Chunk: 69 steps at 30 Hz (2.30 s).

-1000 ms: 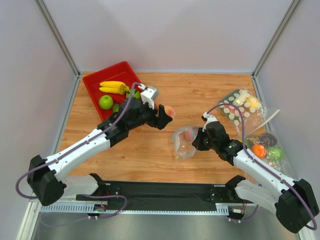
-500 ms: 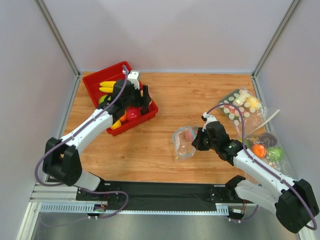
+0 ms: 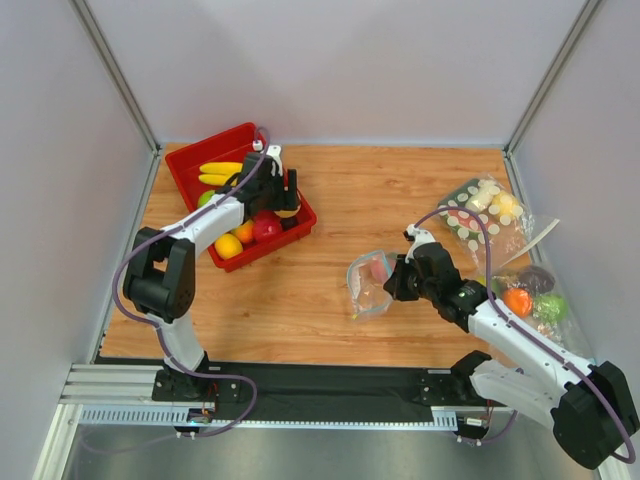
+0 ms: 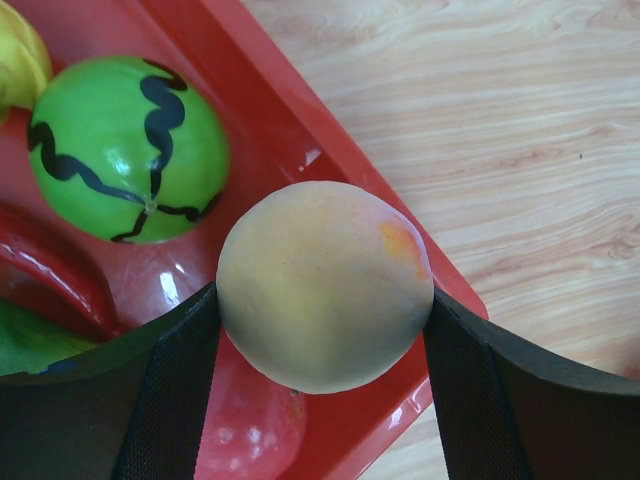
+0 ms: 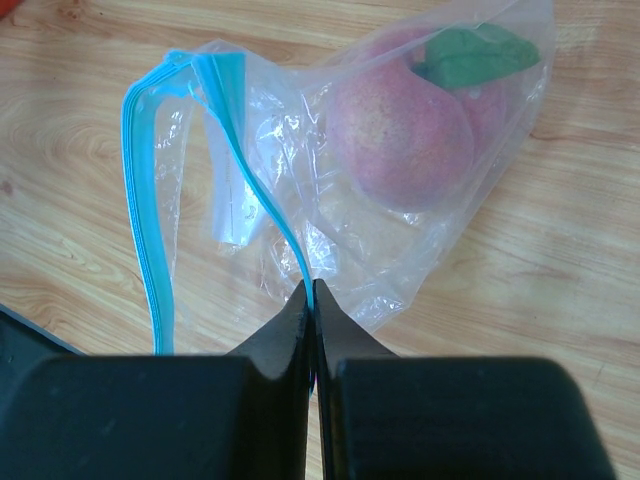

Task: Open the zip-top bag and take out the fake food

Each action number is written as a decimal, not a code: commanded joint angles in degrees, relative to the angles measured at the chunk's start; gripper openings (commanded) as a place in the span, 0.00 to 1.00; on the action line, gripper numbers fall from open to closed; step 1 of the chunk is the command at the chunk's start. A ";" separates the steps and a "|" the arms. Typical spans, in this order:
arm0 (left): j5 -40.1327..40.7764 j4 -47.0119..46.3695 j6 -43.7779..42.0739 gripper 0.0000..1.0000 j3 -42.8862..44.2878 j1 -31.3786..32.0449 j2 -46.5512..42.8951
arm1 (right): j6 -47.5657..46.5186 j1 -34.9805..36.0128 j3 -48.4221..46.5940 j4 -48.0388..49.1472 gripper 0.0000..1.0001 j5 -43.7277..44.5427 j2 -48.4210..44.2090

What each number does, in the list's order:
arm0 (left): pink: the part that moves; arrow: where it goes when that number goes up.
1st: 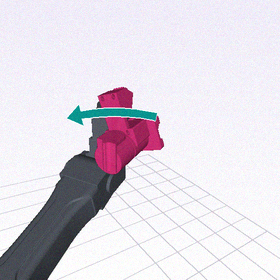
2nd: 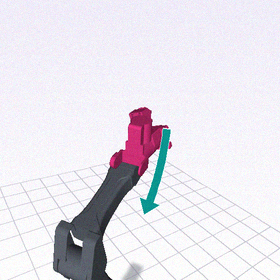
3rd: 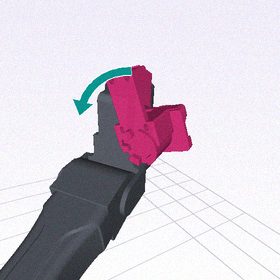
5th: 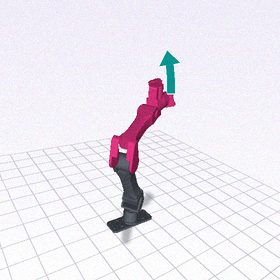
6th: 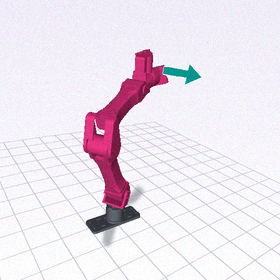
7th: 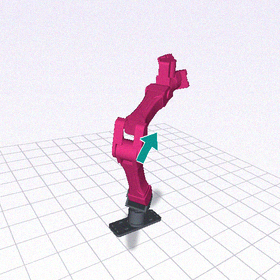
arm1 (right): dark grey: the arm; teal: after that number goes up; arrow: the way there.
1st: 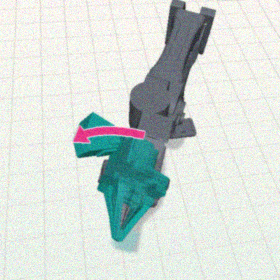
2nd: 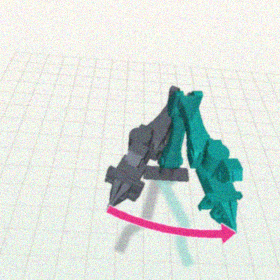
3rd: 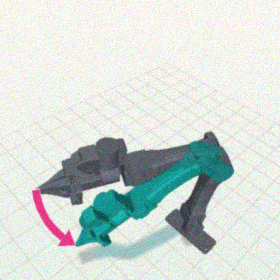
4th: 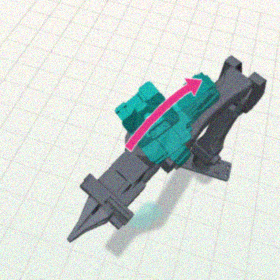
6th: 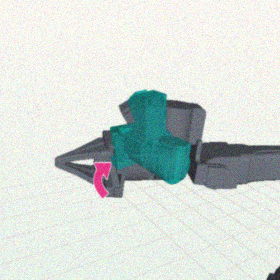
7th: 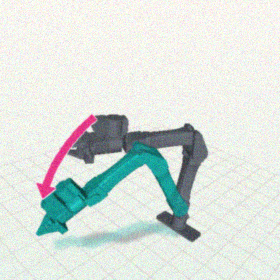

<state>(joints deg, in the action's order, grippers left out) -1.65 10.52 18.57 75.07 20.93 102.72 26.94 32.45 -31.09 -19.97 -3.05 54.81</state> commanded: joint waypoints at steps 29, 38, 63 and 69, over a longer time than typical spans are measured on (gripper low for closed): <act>-3.98 2.31 -6.61 0.99 -3.09 3.15 -20.53 | -0.22 -0.10 -0.11 1.42 0.00 -0.47 -1.54; -2.39 3.71 -10.48 0.95 -2.38 15.80 -24.76 | -0.13 -0.10 -0.72 1.34 0.01 -0.47 -1.37; -11.97 -10.17 4.11 0.58 -11.26 34.88 -11.85 | 0.04 -0.10 -0.72 0.81 0.00 -0.20 -2.16; -11.27 -10.79 4.90 0.57 -7.66 34.88 -4.90 | -0.22 -0.10 -1.60 -0.33 0.00 -0.29 -3.04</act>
<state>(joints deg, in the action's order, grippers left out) -12.36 2.22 22.26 63.92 55.48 95.94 26.98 32.45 -31.00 -20.62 -3.09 53.01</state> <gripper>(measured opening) 0.577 0.006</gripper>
